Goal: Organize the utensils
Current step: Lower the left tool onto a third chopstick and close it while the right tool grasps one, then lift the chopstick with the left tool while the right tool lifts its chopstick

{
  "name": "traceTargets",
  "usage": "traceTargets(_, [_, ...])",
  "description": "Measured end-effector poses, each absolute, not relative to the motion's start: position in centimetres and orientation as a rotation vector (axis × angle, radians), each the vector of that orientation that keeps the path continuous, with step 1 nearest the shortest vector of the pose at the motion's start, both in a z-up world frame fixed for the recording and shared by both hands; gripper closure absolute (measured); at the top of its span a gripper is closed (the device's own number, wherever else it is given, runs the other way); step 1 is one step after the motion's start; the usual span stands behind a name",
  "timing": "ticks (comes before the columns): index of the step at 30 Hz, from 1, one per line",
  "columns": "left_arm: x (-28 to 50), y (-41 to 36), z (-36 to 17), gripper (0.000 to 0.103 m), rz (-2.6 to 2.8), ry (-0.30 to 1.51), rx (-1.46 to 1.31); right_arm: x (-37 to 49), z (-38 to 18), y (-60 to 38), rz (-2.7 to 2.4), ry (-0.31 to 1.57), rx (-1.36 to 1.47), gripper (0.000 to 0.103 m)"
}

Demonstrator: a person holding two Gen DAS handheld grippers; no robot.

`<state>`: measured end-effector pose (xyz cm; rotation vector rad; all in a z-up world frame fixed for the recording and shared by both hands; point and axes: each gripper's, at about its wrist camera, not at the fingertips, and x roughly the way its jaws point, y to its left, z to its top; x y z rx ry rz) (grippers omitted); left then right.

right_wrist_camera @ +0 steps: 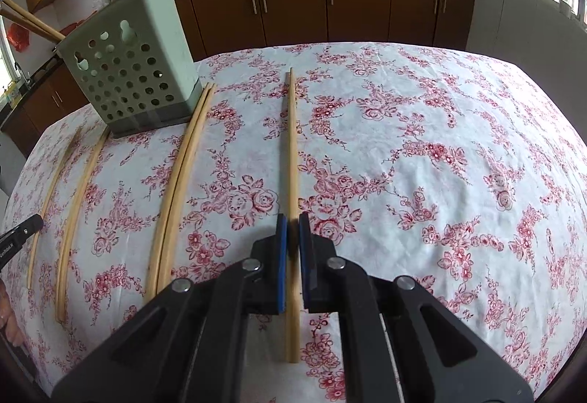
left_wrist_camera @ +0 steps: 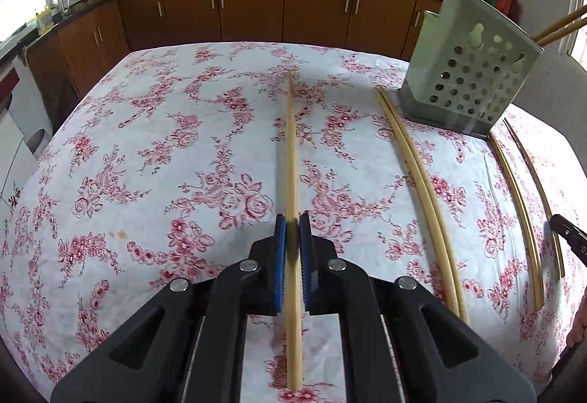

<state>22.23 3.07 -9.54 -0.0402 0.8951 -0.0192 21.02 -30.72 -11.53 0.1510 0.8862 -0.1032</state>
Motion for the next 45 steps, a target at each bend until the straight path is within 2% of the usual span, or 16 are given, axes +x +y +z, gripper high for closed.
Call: traceTargets(45, [21.8, 3.3, -9.6, 0.094, 0.004, 0.885, -0.022, 21.5, -11.6, -30.8, -0.111, 0.888, 0.117, 0.094])
